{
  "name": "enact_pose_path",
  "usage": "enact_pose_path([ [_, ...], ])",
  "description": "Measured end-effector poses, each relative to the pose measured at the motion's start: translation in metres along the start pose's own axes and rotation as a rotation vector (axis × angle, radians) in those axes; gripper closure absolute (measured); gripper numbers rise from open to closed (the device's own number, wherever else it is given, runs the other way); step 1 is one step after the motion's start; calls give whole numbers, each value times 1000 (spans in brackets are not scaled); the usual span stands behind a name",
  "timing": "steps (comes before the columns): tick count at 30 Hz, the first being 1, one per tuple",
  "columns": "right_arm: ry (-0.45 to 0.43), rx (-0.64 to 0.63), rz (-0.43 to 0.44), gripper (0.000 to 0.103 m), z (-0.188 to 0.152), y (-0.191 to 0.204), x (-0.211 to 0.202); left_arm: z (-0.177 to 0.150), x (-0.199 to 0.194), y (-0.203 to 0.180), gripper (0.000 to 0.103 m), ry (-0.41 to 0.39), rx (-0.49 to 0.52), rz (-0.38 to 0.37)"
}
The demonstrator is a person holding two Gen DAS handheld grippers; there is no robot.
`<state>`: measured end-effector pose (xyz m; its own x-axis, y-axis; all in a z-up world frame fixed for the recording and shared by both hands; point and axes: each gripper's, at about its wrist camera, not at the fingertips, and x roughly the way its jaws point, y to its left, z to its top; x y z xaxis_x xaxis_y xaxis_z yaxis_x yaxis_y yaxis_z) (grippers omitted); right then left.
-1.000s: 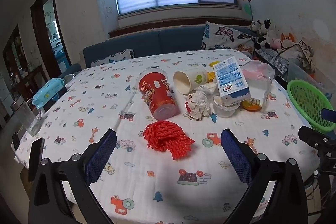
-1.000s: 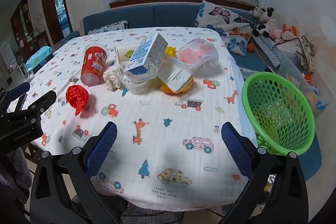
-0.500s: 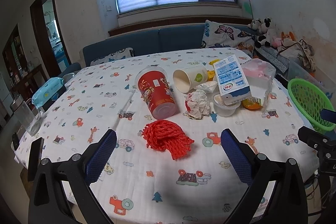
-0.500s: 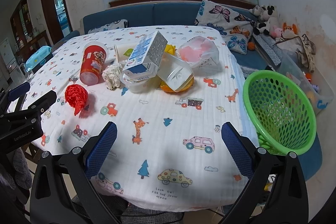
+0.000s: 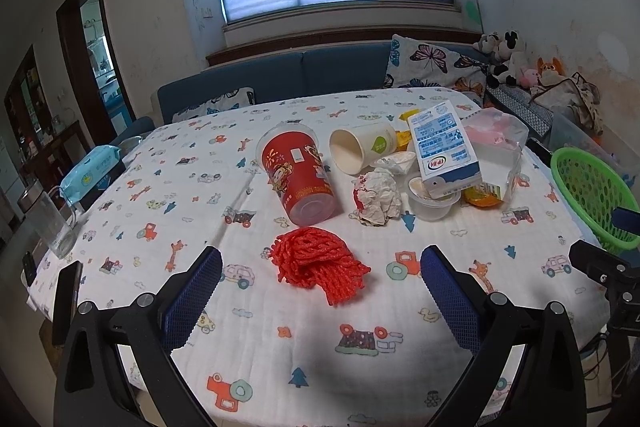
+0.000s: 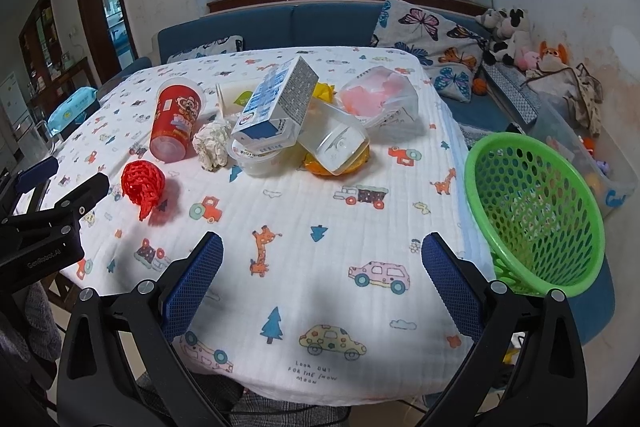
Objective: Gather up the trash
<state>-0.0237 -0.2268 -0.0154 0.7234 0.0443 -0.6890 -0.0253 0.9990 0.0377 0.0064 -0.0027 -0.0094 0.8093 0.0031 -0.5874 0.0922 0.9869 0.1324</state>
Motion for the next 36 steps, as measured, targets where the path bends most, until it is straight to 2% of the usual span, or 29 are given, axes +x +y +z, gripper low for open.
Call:
enact_pose_path([
  [22, -1, -7, 5, 5, 3, -2, 5, 1, 6, 1, 7, 7, 0, 4],
  [36, -4, -47, 21, 6, 30, 2, 18, 18, 20, 10, 7, 18, -9, 24],
])
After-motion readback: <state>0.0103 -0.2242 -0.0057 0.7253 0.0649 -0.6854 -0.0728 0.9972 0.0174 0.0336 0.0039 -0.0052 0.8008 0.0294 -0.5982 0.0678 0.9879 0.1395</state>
